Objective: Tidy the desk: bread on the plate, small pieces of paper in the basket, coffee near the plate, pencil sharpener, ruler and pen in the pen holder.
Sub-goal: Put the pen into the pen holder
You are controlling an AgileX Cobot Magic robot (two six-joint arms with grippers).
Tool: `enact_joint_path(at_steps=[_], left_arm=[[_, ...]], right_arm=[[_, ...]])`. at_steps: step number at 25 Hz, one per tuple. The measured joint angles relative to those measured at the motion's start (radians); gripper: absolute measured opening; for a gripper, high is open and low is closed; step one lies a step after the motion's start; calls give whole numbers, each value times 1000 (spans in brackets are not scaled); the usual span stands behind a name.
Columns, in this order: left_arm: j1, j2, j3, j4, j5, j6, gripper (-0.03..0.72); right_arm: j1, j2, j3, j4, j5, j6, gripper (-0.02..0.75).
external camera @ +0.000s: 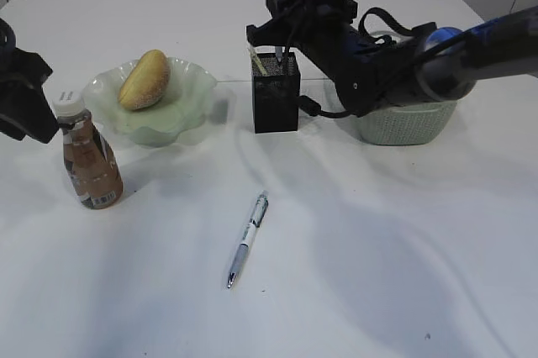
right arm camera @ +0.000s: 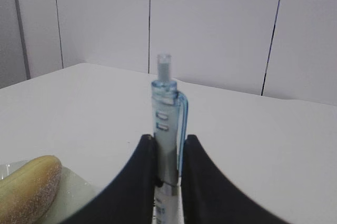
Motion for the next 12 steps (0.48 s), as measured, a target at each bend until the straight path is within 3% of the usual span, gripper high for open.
enact_joint_path(at_steps=[12], left_arm=[[0, 0, 0, 0, -5, 6, 244]], right_arm=[[0, 70, -59, 26, 24, -4, 100]])
